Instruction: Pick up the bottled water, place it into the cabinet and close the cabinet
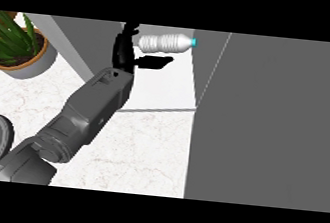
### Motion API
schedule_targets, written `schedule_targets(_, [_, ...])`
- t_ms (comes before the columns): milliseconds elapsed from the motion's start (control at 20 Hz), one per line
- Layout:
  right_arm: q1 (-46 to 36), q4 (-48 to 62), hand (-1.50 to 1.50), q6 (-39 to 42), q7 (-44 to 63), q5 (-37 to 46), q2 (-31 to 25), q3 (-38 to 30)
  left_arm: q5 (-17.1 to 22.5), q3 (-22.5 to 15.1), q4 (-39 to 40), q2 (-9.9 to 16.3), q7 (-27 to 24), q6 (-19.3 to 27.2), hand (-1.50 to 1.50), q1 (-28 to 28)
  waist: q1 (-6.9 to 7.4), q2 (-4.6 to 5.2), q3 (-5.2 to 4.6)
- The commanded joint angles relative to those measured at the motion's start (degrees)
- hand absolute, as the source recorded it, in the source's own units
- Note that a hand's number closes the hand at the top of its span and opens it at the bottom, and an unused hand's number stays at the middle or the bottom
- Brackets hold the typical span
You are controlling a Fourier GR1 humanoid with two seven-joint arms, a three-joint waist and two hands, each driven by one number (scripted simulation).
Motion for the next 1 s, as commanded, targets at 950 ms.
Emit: schedule_targets(950, [1.89, -4.53, -1.5, -0.02, 4.73, -1.87, 1.05, 2.76, 3.31, 4.04, -9.52, -2.9, -9.52, -18.65, -1.5, 0.98, 4.06, -1.83, 0.03])
